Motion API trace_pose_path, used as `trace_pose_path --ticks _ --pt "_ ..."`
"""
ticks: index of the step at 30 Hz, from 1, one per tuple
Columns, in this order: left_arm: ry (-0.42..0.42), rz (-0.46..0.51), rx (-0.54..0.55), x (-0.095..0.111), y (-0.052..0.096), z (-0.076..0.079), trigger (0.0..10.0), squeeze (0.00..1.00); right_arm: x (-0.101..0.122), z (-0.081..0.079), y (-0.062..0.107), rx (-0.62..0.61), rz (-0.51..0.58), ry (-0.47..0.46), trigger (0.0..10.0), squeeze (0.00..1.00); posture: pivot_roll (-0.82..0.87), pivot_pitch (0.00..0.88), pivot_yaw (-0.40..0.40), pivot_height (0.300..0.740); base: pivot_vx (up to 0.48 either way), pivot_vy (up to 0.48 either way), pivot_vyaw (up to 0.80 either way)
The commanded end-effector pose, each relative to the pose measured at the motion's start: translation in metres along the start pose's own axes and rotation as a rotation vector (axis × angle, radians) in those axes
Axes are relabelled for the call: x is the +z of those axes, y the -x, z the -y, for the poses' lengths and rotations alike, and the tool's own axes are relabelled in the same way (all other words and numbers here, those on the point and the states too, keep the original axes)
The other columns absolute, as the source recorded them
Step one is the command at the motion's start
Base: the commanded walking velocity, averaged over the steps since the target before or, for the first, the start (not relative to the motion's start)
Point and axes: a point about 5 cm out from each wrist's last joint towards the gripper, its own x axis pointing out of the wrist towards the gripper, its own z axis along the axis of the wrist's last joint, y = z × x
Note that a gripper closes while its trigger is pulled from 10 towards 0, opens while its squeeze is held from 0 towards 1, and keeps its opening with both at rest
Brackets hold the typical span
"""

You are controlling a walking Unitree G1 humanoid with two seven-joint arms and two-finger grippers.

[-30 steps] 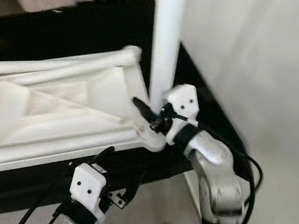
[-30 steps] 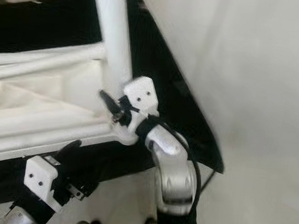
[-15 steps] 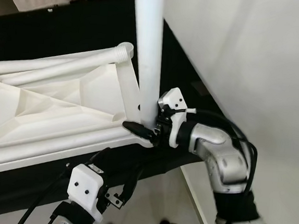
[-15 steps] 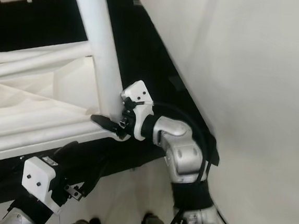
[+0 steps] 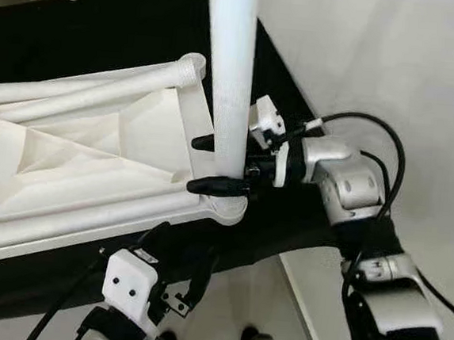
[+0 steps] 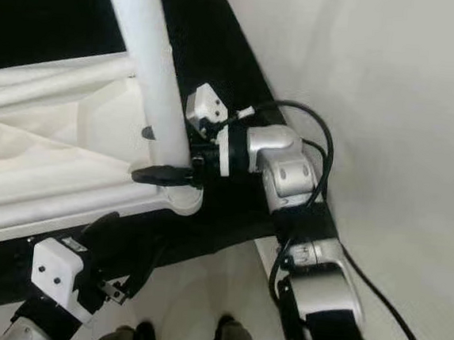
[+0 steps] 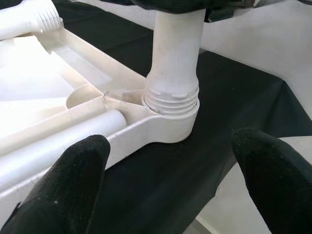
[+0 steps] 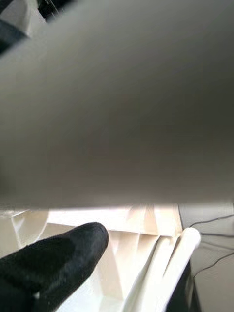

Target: Building children table

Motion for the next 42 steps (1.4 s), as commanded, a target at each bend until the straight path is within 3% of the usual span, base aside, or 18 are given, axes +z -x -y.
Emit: trace_pose_path --ticks 1,4,5,11,15,16,18,21,22,26,30,31,34,35,36,37,41,42 --pt "0.002 -0.025 0.005 -0.002 0.003 0.001 10.0 0.0 -0.002 -0.002 -0.005 0.034 0.009 -0.003 6.8 0.0 0.04 0.316 0.012 0.74 0.0 0.0 0.0" --pt "0.002 -0.025 0.005 -0.002 0.003 0.001 10.0 0.0 -0.002 -0.002 -0.005 0.034 0.009 -0.003 6.8 0.0 0.04 0.316 0.012 0.74 0.0 0.0 0.0" --pt "0.004 -0.026 0.003 -0.002 0.004 0.001 10.0 0.0 0.002 0.001 -0.004 0.056 0.007 0.0 0.0 0.0 0.04 0.316 0.012 0.74 0.0 0.0 0.0" --pt "0.007 -0.025 0.003 -0.002 0.003 0.001 10.0 0.0 -0.008 -0.004 0.014 -0.006 -0.023 0.014 0.0 0.0 -0.01 0.319 0.018 0.74 0.0 0.0 0.0" --pt "0.009 -0.025 0.001 -0.002 0.004 0.0 10.0 0.0 -0.046 -0.018 0.016 -0.49 -0.091 -0.094 0.0 0.0 -0.02 0.327 0.015 0.74 0.0 0.0 0.0" --pt "0.009 -0.025 0.001 -0.002 0.004 0.0 10.0 0.0 -0.046 -0.018 0.016 -0.49 -0.091 -0.094 0.0 0.0 -0.02 0.327 0.015 0.74 0.0 0.0 0.0" --pt "0.008 -0.027 -0.001 -0.002 0.004 -0.002 10.0 0.0 -0.075 -0.029 0.02 -1.068 -0.262 -0.184 0.0 0.0 -0.03 0.332 0.023 0.74 0.0 0.0 0.0" --pt "0.007 -0.028 -0.002 -0.002 0.003 -0.003 10.0 0.0 -0.084 -0.053 0.005 -1.089 -0.274 -0.265 0.0 0.0 -0.03 0.332 0.043 0.74 0.0 0.0 0.0" --pt "0.005 -0.03 -0.006 -0.003 0.003 -0.005 10.0 0.0 -0.086 -0.068 -0.017 -1.046 -0.252 -0.304 0.0 0.0 -0.04 0.32 0.05 0.74 0.0 0.0 0.0" --pt "0.005 -0.033 -0.013 -0.005 0.0 -0.006 10.0 0.0 -0.079 -0.073 -0.046 -0.914 -0.182 -0.298 0.0 0.0 -0.02 0.297 0.04 0.74 0.0 0.0 0.0" --pt "-0.003 -0.032 -0.003 -0.006 0.0 -0.007 10.0 0.0 -0.073 -0.063 -0.051 -0.892 -0.156 -0.275 0.0 0.0 -0.02 0.295 0.042 0.74 0.0 0.0 0.0" --pt "-0.006 -0.031 0.005 -0.006 0.0 -0.007 10.0 0.0 -0.067 -0.059 -0.05 -0.899 -0.127 -0.274 10.0 0.0 -0.01 0.294 0.041 0.74 0.0 0.0 0.0" --pt "-0.009 -0.03 0.009 -0.006 0.0 -0.008 10.0 0.0 -0.06 -0.056 -0.052 -0.827 -0.082 -0.274 10.0 0.0 0.0 0.289 0.041 0.74 0.0 0.0 0.0" --pt "-0.01 -0.029 0.011 -0.006 0.0 -0.008 10.0 0.0 -0.051 -0.056 -0.053 -0.756 -0.023 -0.283 10.0 0.62 0.0 0.291 0.04 0.74 0.0 0.0 0.0" --pt "-0.01 -0.029 0.011 -0.006 0.0 -0.008 10.0 0.0 -0.051 -0.056 -0.053 -0.756 -0.023 -0.283 10.0 0.62 0.0 0.291 0.04 0.74 0.0 0.0 0.0" --pt "-0.009 -0.027 0.008 -0.006 -0.001 -0.008 10.0 0.0 -0.034 -0.06 -0.053 -0.546 0.063 -0.216 10.0 1.0 0.0 0.292 0.036 0.74 0.0 0.0 0.0" --pt "-0.005 -0.026 0.004 -0.005 -0.001 -0.006 10.0 0.0 -0.017 -0.068 -0.041 -0.225 0.088 -0.068 10.0 1.0 0.01 0.292 0.031 0.74 0.0 0.0 0.0" --pt "-0.003 -0.026 0.003 -0.005 -0.001 -0.005 10.0 0.0 -0.017 -0.067 -0.034 -0.122 0.055 -0.009 10.0 0.22 0.01 0.294 0.03 0.74 0.0 0.0 0.0"
